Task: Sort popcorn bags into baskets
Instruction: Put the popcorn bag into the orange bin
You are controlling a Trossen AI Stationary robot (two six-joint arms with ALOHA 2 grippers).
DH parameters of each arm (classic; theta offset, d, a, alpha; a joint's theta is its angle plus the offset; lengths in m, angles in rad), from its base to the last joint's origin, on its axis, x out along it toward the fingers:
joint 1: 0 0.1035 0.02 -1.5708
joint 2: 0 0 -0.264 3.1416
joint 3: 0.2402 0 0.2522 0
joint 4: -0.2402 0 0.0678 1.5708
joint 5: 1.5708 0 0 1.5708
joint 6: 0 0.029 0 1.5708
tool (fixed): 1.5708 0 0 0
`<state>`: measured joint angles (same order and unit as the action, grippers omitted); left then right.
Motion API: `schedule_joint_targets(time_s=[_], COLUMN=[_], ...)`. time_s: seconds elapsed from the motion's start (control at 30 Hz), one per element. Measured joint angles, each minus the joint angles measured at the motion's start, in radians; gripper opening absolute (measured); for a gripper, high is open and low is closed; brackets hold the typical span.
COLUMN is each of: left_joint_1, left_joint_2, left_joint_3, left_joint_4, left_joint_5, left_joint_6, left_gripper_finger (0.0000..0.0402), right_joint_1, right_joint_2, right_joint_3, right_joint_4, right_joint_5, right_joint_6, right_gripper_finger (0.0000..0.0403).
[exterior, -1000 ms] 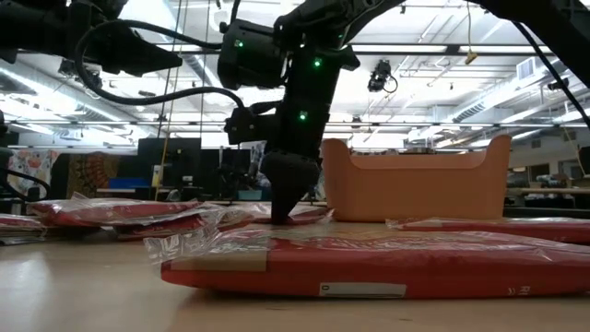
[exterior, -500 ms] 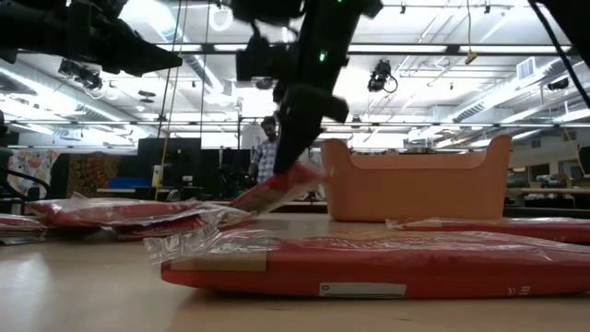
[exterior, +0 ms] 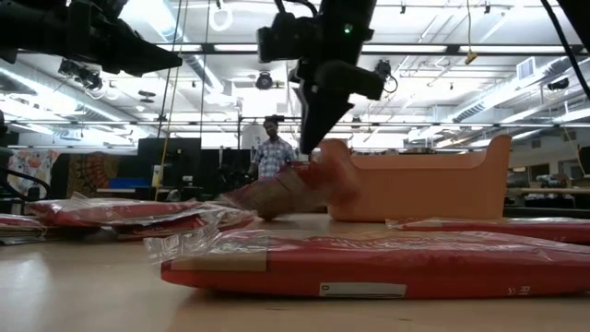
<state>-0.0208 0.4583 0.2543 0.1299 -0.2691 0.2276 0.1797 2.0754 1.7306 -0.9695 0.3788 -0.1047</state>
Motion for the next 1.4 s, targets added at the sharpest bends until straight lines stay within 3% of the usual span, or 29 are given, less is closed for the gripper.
schedule_joint_targets(time_s=[0.23,0.37,0.5,1.07,1.4], left_joint_1=[0.000,0.000,0.000,0.000,0.000], left_joint_2=[0.000,0.000,0.000,0.000,0.000], left_joint_3=[0.000,0.000,0.000,0.000,0.000], left_joint_4=[0.000,0.000,0.000,0.000,0.000], left_joint_5=[0.000,0.000,0.000,0.000,0.000], left_joint_6=[0.000,0.000,-0.006,-0.007,-0.007], left_gripper_finger=[0.0064,0.0064,0.0064,0.0064,0.0064], right_joint_1=[0.008,-0.002,-0.011,0.003,0.001], right_joint_2=[-0.054,-0.072,-0.065,-0.065,-0.065], right_joint_3=[0.000,-0.002,-0.064,-0.335,-0.449], right_joint_4=[-0.051,-0.013,0.078,0.377,0.492], right_joint_5=[0.021,-0.033,-0.089,-0.108,-0.045], right_joint_6=[0.053,0.130,0.143,0.129,0.101], right_gripper_finger=[0.0002,0.0009,0.0046,0.0203,0.0246])
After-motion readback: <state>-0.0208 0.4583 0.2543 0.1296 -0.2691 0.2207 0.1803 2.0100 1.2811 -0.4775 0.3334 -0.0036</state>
